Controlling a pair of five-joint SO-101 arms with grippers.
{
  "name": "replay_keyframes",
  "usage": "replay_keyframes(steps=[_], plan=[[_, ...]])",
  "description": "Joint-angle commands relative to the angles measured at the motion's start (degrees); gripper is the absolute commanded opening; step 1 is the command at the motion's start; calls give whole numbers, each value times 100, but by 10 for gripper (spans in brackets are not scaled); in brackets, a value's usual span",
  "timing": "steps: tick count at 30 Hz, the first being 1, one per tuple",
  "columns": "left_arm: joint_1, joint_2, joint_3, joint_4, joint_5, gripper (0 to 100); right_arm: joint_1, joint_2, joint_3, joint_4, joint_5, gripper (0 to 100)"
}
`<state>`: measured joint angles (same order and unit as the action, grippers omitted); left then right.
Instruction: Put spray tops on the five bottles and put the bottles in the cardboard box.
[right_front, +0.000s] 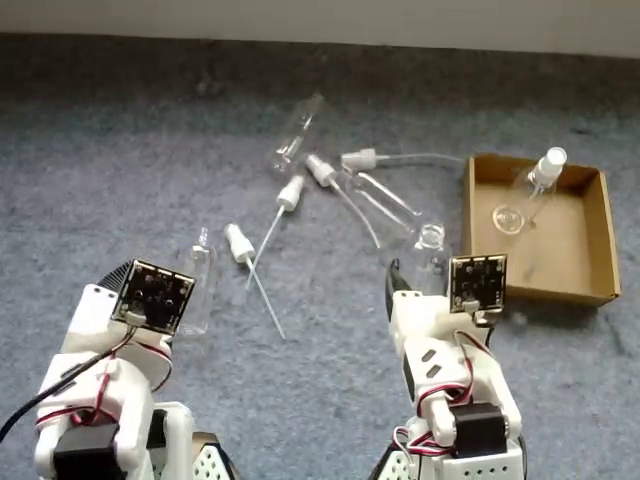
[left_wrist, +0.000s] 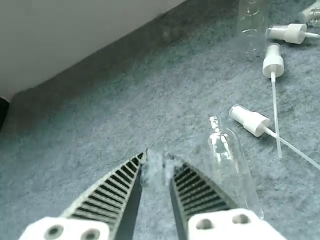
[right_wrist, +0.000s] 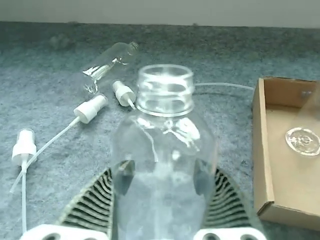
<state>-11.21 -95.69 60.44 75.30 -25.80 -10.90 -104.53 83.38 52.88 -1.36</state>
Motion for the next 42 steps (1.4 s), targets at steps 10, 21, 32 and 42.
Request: replay_keyframes(steps=[10, 21, 32, 42], plan=[[-163, 4910, -4418, 1222, -431, 5, 66, -92, 13, -198, 18, 66], [1059, 7688, -6220, 2145, 932, 5, 66, -92, 127, -198, 18, 66], [1974, 9842, -7143, 2391, 3156, 5, 66, -92, 224, -198, 18, 66], [1930, 11626, -8435, 2391, 5556, 20, 66, -92, 224, -198, 18, 66]])
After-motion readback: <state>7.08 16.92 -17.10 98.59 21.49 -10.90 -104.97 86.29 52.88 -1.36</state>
